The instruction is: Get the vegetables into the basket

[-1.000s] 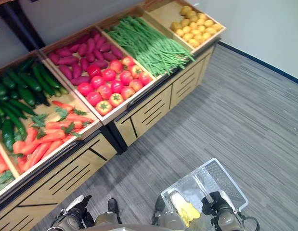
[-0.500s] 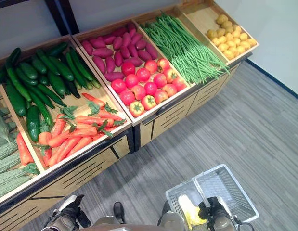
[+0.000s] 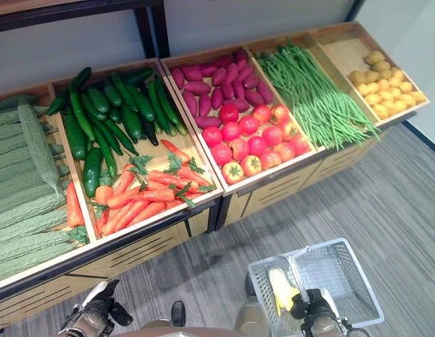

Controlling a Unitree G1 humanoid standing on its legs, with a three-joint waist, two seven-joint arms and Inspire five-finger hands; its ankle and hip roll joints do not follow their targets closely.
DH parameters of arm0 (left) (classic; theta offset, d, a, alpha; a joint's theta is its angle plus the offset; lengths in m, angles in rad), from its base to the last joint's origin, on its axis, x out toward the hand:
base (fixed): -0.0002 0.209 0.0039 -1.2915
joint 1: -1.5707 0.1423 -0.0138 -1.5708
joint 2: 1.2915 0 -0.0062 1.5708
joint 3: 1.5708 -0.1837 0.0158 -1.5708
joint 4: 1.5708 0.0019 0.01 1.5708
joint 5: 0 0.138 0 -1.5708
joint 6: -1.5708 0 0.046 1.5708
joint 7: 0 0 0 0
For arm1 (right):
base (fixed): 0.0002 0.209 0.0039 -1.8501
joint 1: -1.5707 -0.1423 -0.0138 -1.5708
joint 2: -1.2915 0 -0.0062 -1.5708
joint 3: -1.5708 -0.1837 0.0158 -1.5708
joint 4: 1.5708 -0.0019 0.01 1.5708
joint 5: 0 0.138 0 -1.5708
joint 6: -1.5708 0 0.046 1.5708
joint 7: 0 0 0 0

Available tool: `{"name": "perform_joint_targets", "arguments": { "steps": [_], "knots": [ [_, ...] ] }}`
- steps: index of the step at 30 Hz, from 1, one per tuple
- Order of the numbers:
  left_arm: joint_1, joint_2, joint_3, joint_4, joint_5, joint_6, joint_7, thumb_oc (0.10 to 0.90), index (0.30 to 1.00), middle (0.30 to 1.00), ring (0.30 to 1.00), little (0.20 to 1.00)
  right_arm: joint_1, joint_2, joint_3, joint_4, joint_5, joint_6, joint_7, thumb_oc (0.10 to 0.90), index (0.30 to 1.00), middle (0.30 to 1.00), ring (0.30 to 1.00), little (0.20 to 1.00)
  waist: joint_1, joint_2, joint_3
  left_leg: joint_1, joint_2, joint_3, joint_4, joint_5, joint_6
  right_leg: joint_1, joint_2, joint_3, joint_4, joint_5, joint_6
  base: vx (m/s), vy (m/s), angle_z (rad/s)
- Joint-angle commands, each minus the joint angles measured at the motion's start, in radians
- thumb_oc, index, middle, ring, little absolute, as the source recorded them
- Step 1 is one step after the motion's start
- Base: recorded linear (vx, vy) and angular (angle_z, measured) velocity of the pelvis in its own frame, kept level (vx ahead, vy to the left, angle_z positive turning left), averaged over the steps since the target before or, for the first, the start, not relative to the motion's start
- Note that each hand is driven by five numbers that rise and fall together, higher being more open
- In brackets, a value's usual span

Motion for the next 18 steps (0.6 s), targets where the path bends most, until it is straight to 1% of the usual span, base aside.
{"name": "perform_joint_targets", "arguments": {
  "steps": [1,2,3,4,5,9,10,11,12,13,14,15,17,18],
  "knots": [
    [-0.032,0.027,0.050,0.017,-0.073,-0.027,0.005,0.900,1.000,1.000,1.000,1.000,-0.014,-0.069,-0.025,0.008,0.031,-0.011,-0.007,0.400,0.300,0.300,0.300,0.300,-0.006,0.022,0.015,-0.073,0.114,0.019,0.001,0.036,-0.065,0.012,0.031,-0.020,0.065,-0.079,0.031,0.05,-0.222,0.50],
    [-0.032,0.027,0.050,0.017,-0.073,-0.027,0.005,0.900,1.000,1.000,1.000,1.000,-0.014,-0.069,-0.025,0.008,0.031,-0.011,-0.007,0.400,0.300,0.300,0.300,0.300,-0.008,0.022,0.014,-0.073,0.114,0.018,0.001,0.036,-0.066,0.013,0.032,-0.021,0.064,-0.079,0.031,0.04,-0.139,-0.02],
    [-0.029,0.025,0.086,0.032,-0.109,-0.027,0.008,0.900,1.000,1.000,1.000,1.000,-0.014,-0.075,-0.016,0.009,0.021,-0.012,-0.005,0.400,0.300,0.300,0.300,0.300,-0.003,0.024,0.009,-0.073,0.126,0.019,0.001,0.040,-0.075,0.029,0.042,-0.035,0.042,-0.077,0.026,0.07,-0.214,0.08],
    [-0.026,0.004,0.162,0.048,-0.211,-0.030,0.023,0.900,1.000,1.000,1.000,1.000,-0.018,-0.081,-0.004,0.000,0.002,-0.012,-0.007,0.400,0.300,0.300,0.300,0.300,-0.001,0.031,-0.007,-0.075,0.146,0.026,0.001,0.051,-0.093,0.057,0.056,-0.055,0.000,-0.076,0.019,0.08,-0.277,0.13],
    [-0.026,-0.017,0.218,0.051,-0.295,-0.039,0.046,0.900,1.000,1.000,1.000,1.000,-0.021,-0.085,-0.001,0.008,-0.010,-0.010,-0.011,0.400,0.300,0.300,0.300,0.300,0.005,0.035,-0.015,-0.074,0.156,0.029,0.001,0.055,-0.100,0.062,0.063,-0.065,0.000,-0.086,0.016,0.07,-0.215,0.08],
    [-0.030,-0.050,0.397,0.050,-0.552,-0.090,0.161,0.900,1.000,1.000,1.000,1.000,-0.021,-0.078,0.006,0.016,-0.035,-0.006,-0.032,0.400,0.300,0.300,0.300,0.300,0.012,0.036,-0.029,-0.067,0.167,0.032,0.001,0.058,-0.109,0.080,0.068,-0.080,0.000,-0.098,0.010,0.03,-0.064,-0.04],
    [-0.027,-0.040,0.477,0.033,-0.621,-0.123,0.238,0.900,1.000,1.000,1.000,1.000,-0.012,-0.072,0.007,0.013,-0.046,-0.008,-0.048,0.400,0.300,0.300,0.300,0.300,0.014,0.034,-0.035,-0.059,0.169,0.032,0.001,0.054,-0.111,0.093,0.066,-0.085,0.000,-0.103,0.009,0.06,-0.012,-0.01],
    [-0.025,-0.017,0.546,0.033,-0.691,-0.144,0.282,0.900,1.000,1.000,1.000,1.000,-0.006,-0.072,0.007,0.017,-0.048,-0.009,-0.052,0.400,0.300,0.300,0.300,0.300,0.017,0.035,-0.042,-0.051,0.167,0.033,0.001,0.047,-0.112,0.100,0.063,-0.087,0.000,-0.106,0.011,0.05,0.001,0.01],
    [-0.026,0.000,0.585,0.040,-0.729,-0.149,0.301,0.900,1.000,1.000,1.000,1.000,-0.005,-0.074,0.008,0.017,-0.047,-0.008,-0.050,0.400,0.300,0.300,0.300,0.300,0.019,0.036,-0.044,-0.048,0.166,0.034,0.001,0.045,-0.112,0.102,0.061,-0.090,0.000,-0.106,0.012,0.00,0.000,0.00],
    [-0.024,0.019,0.617,0.064,-0.757,-0.144,0.297,0.900,1.000,1.000,1.000,1.000,-0.005,-0.076,0.010,0.017,-0.048,-0.008,-0.048,0.400,0.300,0.300,0.300,0.300,0.019,0.036,-0.046,-0.044,0.164,0.035,0.001,0.042,-0.113,0.105,0.060,-0.089,0.000,-0.105,0.013,0.00,0.000,0.00],
    [-0.024,0.054,0.662,0.090,-0.804,-0.154,0.313,0.900,1.000,1.000,1.000,1.000,-0.003,-0.077,0.015,0.013,-0.050,-0.007,-0.044,0.400,0.300,0.300,0.300,0.300,0.019,0.036,-0.050,-0.039,0.163,0.039,0.001,0.039,-0.114,0.107,0.059,-0.088,0.000,-0.105,0.015,0.03,0.026,0.00],
    [-0.023,0.085,0.686,0.103,-0.815,-0.158,0.326,0.900,1.000,1.000,1.000,1.000,-0.001,-0.081,0.020,0.011,-0.050,-0.007,-0.039,0.400,0.300,0.300,0.300,0.300,0.021,0.036,-0.055,-0.036,0.162,0.040,0.001,0.035,-0.114,0.108,0.058,-0.087,0.000,-0.104,0.016,0.03,0.032,-0.01],
    [-0.027,0.141,0.703,0.127,-0.812,-0.147,0.329,0.900,1.000,1.000,1.000,1.000,-0.001,-0.088,0.030,0.012,-0.054,-0.006,-0.033,0.400,0.300,0.300,0.300,0.300,0.020,0.036,-0.059,-0.030,0.158,0.043,0.001,0.030,-0.114,0.110,0.053,-0.086,0.000,-0.101,0.020,0.01,0.031,-0.05],
    [-0.027,0.143,0.704,0.130,-0.812,-0.147,0.328,0.900,1.000,1.000,1.000,1.000,-0.001,-0.087,0.031,0.011,-0.054,-0.006,-0.033,0.400,0.300,0.300,0.300,0.300,0.020,0.035,-0.059,-0.030,0.158,0.043,0.001,0.030,-0.114,0.110,0.053,-0.086,0.000,-0.101,0.021,0.00,0.029,-0.12]
  ]
}}
